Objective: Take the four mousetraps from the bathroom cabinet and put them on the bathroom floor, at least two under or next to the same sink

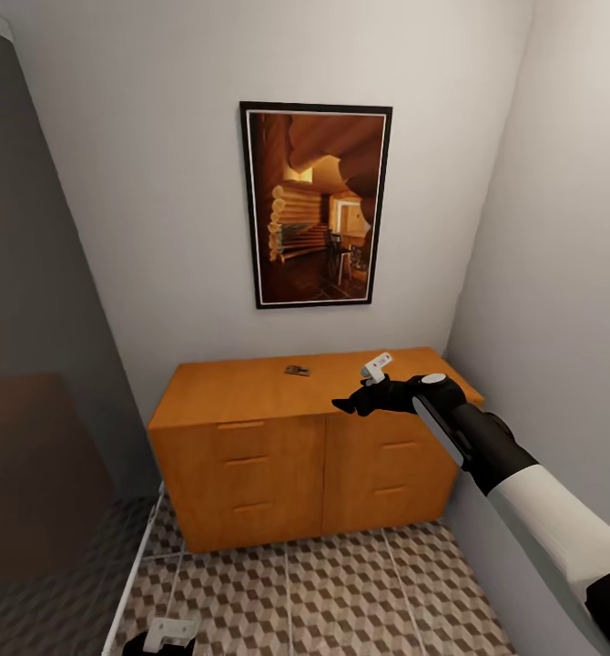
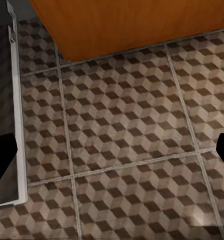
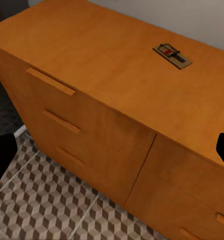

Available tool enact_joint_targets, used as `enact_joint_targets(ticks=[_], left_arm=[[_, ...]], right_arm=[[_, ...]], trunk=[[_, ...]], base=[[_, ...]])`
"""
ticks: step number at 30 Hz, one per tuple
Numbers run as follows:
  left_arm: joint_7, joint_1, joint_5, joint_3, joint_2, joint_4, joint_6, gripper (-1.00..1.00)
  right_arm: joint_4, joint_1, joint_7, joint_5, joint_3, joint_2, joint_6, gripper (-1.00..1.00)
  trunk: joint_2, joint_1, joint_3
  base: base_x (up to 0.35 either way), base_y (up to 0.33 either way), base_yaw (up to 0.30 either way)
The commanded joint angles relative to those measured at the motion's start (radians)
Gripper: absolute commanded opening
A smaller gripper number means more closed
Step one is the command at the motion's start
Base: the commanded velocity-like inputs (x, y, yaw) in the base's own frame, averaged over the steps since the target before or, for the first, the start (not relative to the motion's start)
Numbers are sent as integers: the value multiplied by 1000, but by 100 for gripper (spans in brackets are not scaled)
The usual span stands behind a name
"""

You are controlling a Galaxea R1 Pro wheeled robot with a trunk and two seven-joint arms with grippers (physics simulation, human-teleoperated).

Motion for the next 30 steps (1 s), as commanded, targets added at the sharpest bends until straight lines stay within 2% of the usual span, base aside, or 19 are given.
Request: enact_joint_targets(ticks=[1, 8, 22, 30], left_arm=[[1, -2, 5, -8, -1, 4, -5, 100], [0, -2, 5, -8, -1, 3, -5, 100], [0, -2, 5, -8, -2, 3, -5, 100], [0, -2, 5, -8, -5, 3, -5, 100]], right_arm=[[-1, -1, -2, -7, 2, -1, 5, 100], [-1, -1, -2, -7, 2, -1, 6, 100], [-1, -1, -2, -7, 2, -1, 5, 100], [0, -1, -2, -7, 2, -3, 5, 100]], trunk=[[-2, 1, -2], [-2, 1, -2], [-2, 1, -2], [-2, 1, -2]], base=[[0, -229, 252], [0, -171, 256], [2, -10, 257], [144, -143, 255]])
